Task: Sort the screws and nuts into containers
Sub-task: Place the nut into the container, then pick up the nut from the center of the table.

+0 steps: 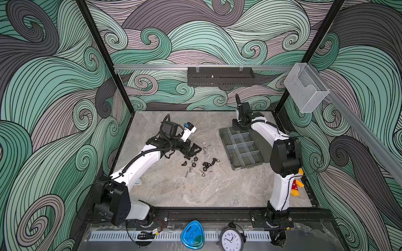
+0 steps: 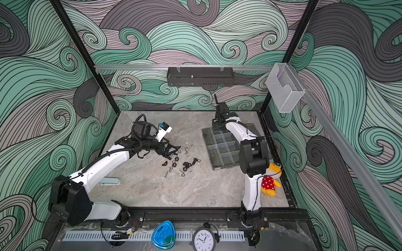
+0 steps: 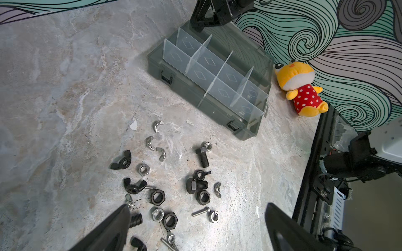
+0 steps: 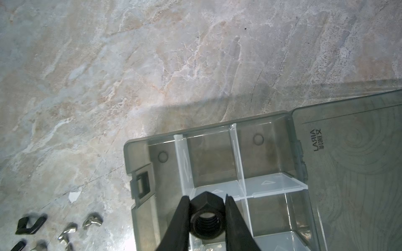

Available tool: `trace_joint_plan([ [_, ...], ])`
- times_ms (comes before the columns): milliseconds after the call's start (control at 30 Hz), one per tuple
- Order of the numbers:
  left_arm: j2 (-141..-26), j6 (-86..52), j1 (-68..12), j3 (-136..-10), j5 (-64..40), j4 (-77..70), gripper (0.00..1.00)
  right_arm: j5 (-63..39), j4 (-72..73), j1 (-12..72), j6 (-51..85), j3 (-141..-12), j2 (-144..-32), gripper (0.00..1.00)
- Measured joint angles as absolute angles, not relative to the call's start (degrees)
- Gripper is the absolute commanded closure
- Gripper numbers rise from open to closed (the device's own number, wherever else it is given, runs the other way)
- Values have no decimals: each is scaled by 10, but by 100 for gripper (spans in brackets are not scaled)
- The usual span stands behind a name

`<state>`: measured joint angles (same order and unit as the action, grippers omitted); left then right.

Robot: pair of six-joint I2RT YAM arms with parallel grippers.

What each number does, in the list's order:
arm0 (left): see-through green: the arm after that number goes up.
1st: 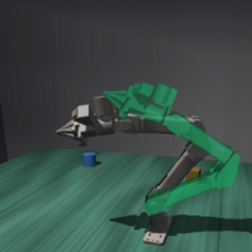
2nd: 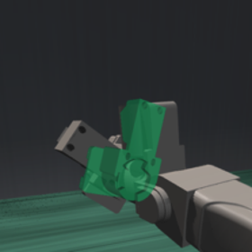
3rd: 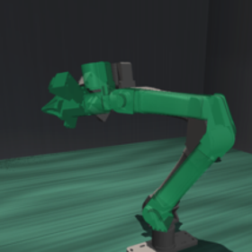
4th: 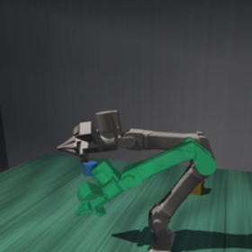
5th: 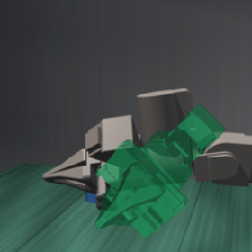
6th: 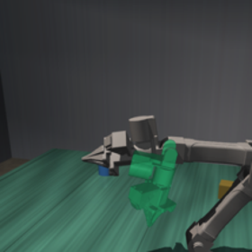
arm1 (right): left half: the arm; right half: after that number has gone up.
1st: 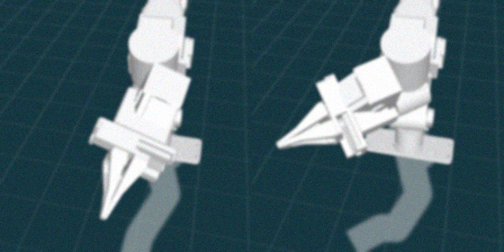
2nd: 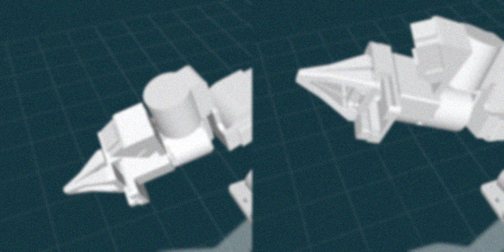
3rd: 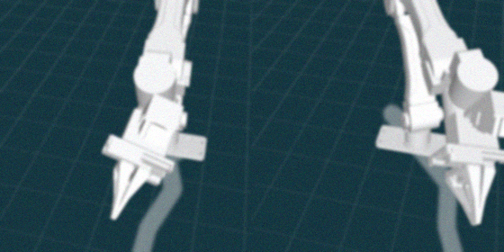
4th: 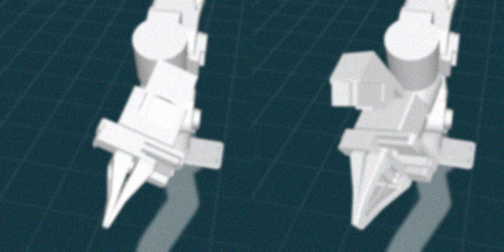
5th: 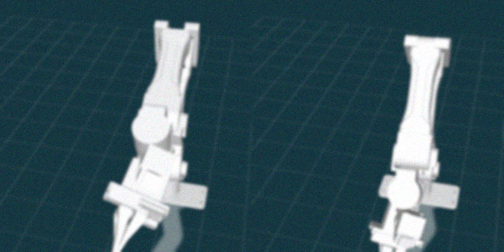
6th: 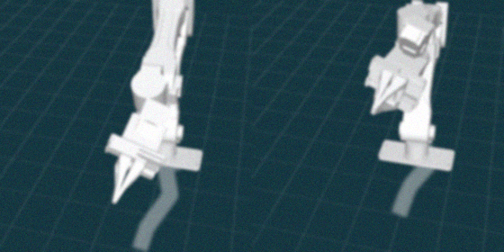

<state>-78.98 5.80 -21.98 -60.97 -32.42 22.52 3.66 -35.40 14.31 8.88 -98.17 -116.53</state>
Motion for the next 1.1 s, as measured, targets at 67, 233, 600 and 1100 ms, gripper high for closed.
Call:
trace_joint_plan([
  [67,-789,59,-220,-610,-324,225,1,39,-352,142,86,-990,-1184,82],
  [233,-780,65,-220,-610,-324,227,1,39,-349,142,79,-1006,-1234,81],
  [600,-758,72,-220,-610,-321,229,1,42,-338,142,76,-1004,-1247,61],
  [1100,-739,164,-205,-622,-254,345,1,-5,-272,256,66,-821,-1022,49],
])
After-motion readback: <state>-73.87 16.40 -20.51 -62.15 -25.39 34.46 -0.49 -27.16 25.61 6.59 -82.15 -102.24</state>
